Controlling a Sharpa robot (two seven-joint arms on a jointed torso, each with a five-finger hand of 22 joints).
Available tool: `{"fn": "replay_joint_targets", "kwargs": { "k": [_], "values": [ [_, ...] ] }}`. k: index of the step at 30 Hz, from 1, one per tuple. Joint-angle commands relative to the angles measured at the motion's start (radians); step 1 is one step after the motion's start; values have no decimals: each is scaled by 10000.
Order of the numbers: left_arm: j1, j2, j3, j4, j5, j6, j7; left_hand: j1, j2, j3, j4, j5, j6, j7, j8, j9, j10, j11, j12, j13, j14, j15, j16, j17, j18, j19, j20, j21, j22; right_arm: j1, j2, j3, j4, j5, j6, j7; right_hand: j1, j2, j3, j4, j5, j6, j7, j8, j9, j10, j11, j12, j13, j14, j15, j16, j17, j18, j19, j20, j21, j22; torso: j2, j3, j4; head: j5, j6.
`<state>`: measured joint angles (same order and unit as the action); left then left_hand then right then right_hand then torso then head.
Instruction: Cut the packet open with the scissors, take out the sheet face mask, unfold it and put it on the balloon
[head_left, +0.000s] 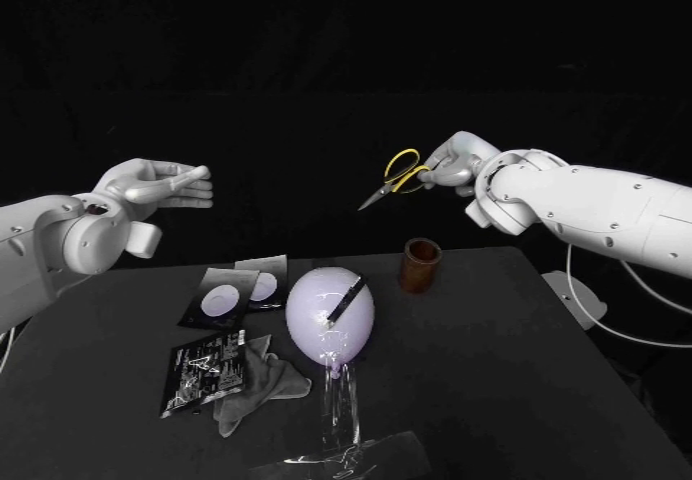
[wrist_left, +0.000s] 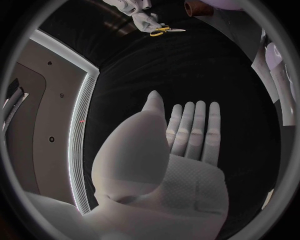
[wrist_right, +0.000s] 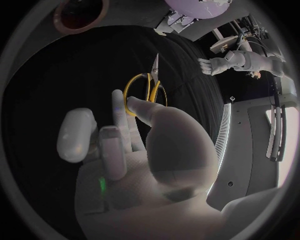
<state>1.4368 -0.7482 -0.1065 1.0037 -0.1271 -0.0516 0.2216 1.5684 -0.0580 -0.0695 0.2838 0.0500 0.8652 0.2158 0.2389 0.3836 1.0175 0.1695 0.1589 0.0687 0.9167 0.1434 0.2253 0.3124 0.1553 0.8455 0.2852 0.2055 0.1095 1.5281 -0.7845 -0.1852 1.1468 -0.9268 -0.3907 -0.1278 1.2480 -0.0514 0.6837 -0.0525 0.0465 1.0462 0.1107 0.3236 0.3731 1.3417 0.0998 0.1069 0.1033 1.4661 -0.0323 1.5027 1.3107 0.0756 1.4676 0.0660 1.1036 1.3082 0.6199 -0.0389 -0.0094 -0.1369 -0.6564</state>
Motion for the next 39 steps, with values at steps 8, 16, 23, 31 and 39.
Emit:
{"fn": "replay_joint_targets", "kwargs": {
  "k": [8,16,23,31,39],
  "values": [
    [-408,-666,-8,1046,556,-496,881,332,93,47,25,-15,279,-54,29,-138,332,-75,-37,-35,496,-136,147,49,276,349,-11,163,6,359,-1533,1,990,-2318,1707,-852,-101,62,63,6,20,18,-85,117,654,858,-710,-62,31,637,-98,67,225,-72,221,-68,231,1720,21,-3,-5,-352,-44],
    [-520,-861,-11,1392,561,-558,960,358,107,40,27,-15,309,-64,22,-158,366,-84,-57,-37,519,-143,142,47,278,382,-15,172,3,412,-1929,-14,1242,-3078,1975,-1293,-148,40,62,32,20,30,-103,148,700,904,-725,-65,42,636,-107,69,221,-85,231,-70,324,1736,17,3,30,-512,-40],
    [-540,-927,-13,1570,557,-563,969,325,97,2,47,-18,328,-59,12,-177,388,-83,-77,-38,534,-145,135,44,277,401,-18,175,-3,407,-1903,-30,1143,-3368,2034,-1524,-150,38,62,33,20,31,-105,150,703,906,-726,-65,42,633,-108,65,205,-85,231,-71,328,1737,23,-10,18,-558,-93],
    [-551,-929,-14,1729,551,-542,976,252,83,-65,63,-19,349,-54,-2,-202,408,-79,-109,-41,542,-144,119,38,275,418,-20,173,-13,246,-1690,-55,1015,-3854,1978,-1765,-159,31,66,38,20,37,-113,161,718,922,-732,-66,46,634,-112,67,213,-93,238,-73,383,1747,28,-3,25,-576,-143],
    [-553,-951,-14,1882,529,-525,966,249,83,-69,62,-18,350,-54,-3,-204,410,-79,-112,-41,542,-143,117,37,275,419,-19,172,-14,54,-1606,-76,1058,-4286,2106,-1873,-167,26,67,43,20,38,-116,166,727,929,-734,-68,48,632,-114,65,206,-92,236,-74,383,1747,20,0,17,-546,-233]
  ]
}}
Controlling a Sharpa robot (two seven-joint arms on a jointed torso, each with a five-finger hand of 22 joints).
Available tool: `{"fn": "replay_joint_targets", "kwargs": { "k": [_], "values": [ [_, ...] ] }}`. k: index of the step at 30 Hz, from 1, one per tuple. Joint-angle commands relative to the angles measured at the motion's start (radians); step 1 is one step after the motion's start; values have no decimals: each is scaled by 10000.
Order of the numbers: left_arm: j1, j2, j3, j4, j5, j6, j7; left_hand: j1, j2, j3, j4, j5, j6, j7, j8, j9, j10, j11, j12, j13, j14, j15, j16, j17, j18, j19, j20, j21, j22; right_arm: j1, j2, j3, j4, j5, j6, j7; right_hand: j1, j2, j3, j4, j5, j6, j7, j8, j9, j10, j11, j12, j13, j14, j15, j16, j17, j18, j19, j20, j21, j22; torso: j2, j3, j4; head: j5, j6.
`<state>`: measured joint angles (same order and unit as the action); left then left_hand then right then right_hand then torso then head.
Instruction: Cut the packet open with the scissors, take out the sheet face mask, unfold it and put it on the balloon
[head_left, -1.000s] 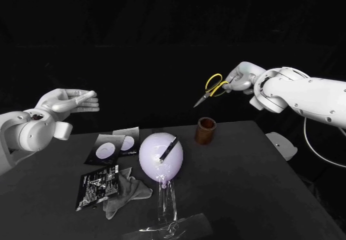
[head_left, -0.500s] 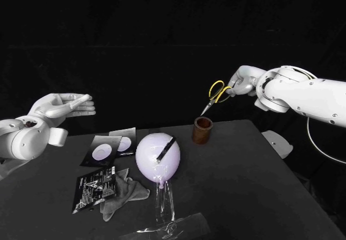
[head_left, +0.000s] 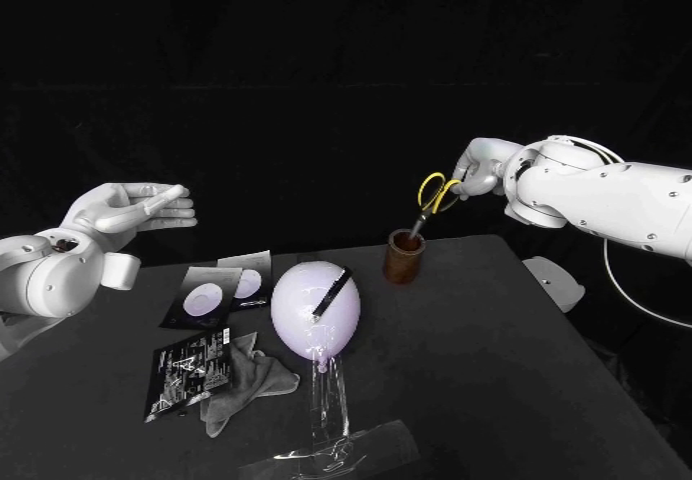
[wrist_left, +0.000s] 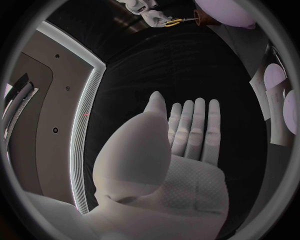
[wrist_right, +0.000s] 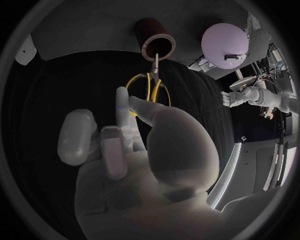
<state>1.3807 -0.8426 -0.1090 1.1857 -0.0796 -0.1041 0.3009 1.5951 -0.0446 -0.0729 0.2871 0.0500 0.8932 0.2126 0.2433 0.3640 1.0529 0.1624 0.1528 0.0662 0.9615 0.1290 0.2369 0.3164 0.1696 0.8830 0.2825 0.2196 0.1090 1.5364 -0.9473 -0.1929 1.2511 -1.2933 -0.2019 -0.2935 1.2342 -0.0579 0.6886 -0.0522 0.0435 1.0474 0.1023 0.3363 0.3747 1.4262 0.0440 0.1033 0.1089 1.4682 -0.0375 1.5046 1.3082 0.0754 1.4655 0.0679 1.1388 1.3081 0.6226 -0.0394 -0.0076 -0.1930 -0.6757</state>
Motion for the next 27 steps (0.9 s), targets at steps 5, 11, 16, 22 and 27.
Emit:
{"fn": "replay_joint_targets", "kwargs": {
  "k": [5,11,16,22,27],
  "values": [
    [7,-8,11,113,23,4,164,-20,-53,-42,26,-17,72,-21,-51,-12,56,-8,-57,-16,91,2,-4,-5,131,44,8,30,-10,-116,89,-15,50,-784,233,-300,-30,91,17,42,50,27,-32,41,711,84,-177,-33,-8,610,-62,44,220,-94,261,-93,54,1752,-14,4,-9,24,-66],
    [7,10,12,174,-12,21,170,-14,-54,-52,19,-17,70,-18,-59,-21,54,-6,-71,-18,81,5,-16,-9,130,47,8,28,-14,-264,249,-29,94,-1126,-158,-541,-35,87,20,46,50,24,-34,43,717,84,-178,-37,-8,616,-63,53,256,-105,273,-94,126,1766,-2,-3,-7,5,-77],
    [7,16,12,193,-27,3,185,-3,-48,-58,11,-17,69,-12,-68,-31,52,-2,-86,-20,72,9,-28,-14,130,53,7,27,-18,-403,365,-38,189,-1013,-404,-468,-179,-179,-23,92,37,-200,38,-27,763,-190,-95,-242,-64,631,-1,80,343,-105,245,-81,109,1758,-6,1,-9,26,-81],
    [7,17,12,190,-34,-12,189,13,-42,-65,4,-17,67,-2,-80,-44,50,4,-105,-21,64,13,-41,-19,132,63,5,28,-21,-575,467,-61,489,-685,-482,-167,-826,-1055,-640,457,43,-697,177,-342,710,-890,98,-449,-211,615,163,71,288,-87,163,11,-99,1706,-14,0,-3,61,-101],
    [7,25,12,180,-36,9,185,29,-36,-71,-1,-16,63,9,-92,-56,45,12,-124,-23,64,17,-49,-21,135,76,2,31,-23,-643,494,-90,659,-599,-435,-79,-1144,-1765,-1207,724,46,-1401,284,-825,534,-1680,196,-447,-392,540,243,-14,-8,0,-2,85,-696,1571,-17,-5,-13,59,-115]
  ]
}}
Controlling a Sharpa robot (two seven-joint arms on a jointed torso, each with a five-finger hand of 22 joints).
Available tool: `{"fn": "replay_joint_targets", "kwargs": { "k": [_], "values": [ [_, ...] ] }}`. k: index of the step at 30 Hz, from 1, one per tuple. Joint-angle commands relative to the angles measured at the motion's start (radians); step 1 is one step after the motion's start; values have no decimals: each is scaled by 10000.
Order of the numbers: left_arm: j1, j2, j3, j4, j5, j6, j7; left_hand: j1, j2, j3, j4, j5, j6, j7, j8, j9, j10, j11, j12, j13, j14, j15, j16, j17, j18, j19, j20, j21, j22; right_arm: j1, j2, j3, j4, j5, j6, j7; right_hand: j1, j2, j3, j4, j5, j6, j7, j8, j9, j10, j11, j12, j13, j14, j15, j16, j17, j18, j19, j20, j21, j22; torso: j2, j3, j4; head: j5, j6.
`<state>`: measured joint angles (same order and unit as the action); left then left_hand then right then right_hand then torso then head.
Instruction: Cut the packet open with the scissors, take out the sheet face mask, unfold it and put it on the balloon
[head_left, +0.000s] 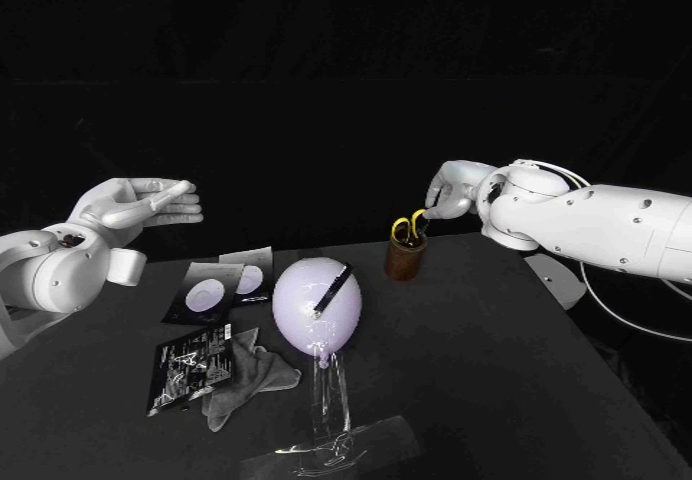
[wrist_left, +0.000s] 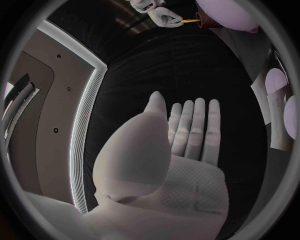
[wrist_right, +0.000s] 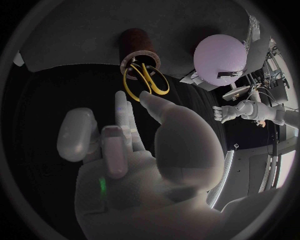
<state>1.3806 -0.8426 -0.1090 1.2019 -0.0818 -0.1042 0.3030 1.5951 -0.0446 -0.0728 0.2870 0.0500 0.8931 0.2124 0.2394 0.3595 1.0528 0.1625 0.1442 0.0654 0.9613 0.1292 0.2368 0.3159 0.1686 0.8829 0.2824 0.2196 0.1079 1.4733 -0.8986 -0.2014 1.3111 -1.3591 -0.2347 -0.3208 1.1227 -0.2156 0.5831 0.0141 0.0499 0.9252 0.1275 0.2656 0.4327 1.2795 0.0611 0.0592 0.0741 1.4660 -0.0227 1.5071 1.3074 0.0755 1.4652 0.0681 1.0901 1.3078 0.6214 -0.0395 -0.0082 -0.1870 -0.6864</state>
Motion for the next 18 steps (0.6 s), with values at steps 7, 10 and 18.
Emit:
{"fn": "replay_joint_targets", "kwargs": {
  "k": [7,10,18],
  "values": [
    [8,39,12,7,-14,34,153,41,-35,-85,-2,-17,56,25,-70,-26,39,21,-61,-16,67,20,-57,-20,148,94,-1,35,-15,-50,-34,-35,75,-29,-232,156,2416,629,-6080,1832,17,-1445,471,-1052,-392,-2624,652,69,-97,300,467,-455,-1094,391,-584,474,-2698,922,-1,3,-8,1,-8],
    [8,38,12,4,-14,34,149,41,-35,-85,-2,-17,56,25,-70,-26,39,21,-61,-16,67,20,-57,-20,148,94,-1,35,-15,-54,-104,-38,101,-63,-337,152,3004,459,-6202,2740,-23,-1421,491,-1083,-404,-2623,602,83,-96,285,497,-489,-1170,405,-576,530,-2826,868,-1,5,-8,-2,-6],
    [7,45,11,13,-15,45,147,47,-37,-93,-3,-17,51,33,-79,-34,34,27,-74,-17,66,23,-62,-22,149,103,-3,38,-17,-53,-567,-39,651,75,-1496,826,3483,932,-6006,2719,1,-937,460,-874,-330,-2071,455,344,-23,297,452,-486,-1163,416,-541,515,-2850,848,-7,7,-8,4,-4]
  ]
}}
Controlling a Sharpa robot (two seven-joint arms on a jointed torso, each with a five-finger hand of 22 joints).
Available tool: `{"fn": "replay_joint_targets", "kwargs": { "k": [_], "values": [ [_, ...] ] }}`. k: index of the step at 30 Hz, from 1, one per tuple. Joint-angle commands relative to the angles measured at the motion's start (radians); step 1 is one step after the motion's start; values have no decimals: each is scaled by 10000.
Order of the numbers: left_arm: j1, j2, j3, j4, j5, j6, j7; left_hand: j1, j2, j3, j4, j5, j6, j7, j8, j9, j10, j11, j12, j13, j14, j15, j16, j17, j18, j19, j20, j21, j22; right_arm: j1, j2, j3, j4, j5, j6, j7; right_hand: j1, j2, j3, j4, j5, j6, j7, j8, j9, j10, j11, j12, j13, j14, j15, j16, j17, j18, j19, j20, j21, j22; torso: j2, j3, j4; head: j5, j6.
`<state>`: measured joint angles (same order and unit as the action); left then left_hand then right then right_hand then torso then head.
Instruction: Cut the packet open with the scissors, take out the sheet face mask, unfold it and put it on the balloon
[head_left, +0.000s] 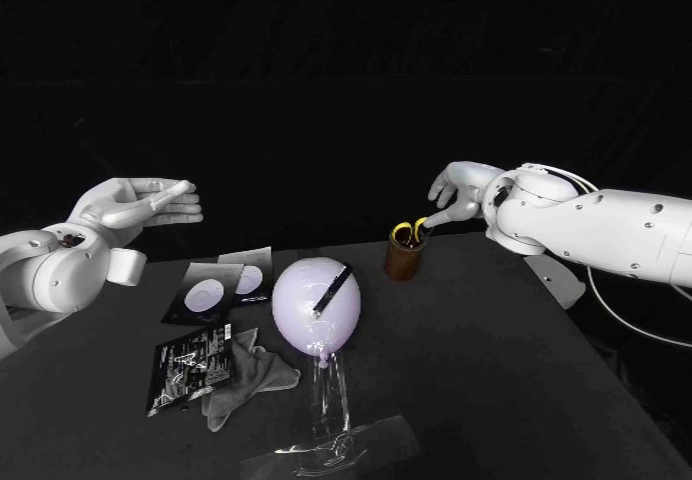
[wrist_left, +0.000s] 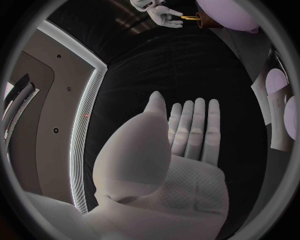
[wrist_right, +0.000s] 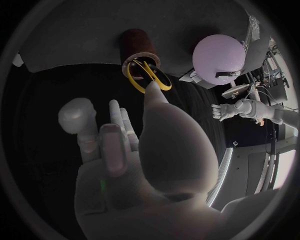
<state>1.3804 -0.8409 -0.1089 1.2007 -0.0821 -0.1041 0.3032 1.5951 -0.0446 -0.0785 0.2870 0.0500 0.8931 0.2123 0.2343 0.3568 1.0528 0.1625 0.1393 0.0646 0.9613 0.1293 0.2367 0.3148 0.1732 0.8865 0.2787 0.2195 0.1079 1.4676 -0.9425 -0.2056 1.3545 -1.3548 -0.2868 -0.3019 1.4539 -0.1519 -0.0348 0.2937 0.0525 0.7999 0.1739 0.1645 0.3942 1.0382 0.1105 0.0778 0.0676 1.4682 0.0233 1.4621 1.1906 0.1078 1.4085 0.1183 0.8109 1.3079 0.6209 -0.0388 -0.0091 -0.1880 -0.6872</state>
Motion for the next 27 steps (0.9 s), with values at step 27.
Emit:
{"fn": "replay_joint_targets", "kwargs": {
  "k": [27],
  "values": [
    [-194,-206,14,1211,-1716,-144,394,813,115,-120,11,20,357,-111,-152,-281,753,-212,-124,51,1234,-333,639,354,121,909,-303,503,111,29,-1735,6,4084,2484,-3349,2608,917,614,1441,-48,108,2239,-581,21,-458,2700,-836,4309,4277,588,-682,437,1323,-326,667,-599,2859,1631,9,-39,36,362,3]
  ]
}}
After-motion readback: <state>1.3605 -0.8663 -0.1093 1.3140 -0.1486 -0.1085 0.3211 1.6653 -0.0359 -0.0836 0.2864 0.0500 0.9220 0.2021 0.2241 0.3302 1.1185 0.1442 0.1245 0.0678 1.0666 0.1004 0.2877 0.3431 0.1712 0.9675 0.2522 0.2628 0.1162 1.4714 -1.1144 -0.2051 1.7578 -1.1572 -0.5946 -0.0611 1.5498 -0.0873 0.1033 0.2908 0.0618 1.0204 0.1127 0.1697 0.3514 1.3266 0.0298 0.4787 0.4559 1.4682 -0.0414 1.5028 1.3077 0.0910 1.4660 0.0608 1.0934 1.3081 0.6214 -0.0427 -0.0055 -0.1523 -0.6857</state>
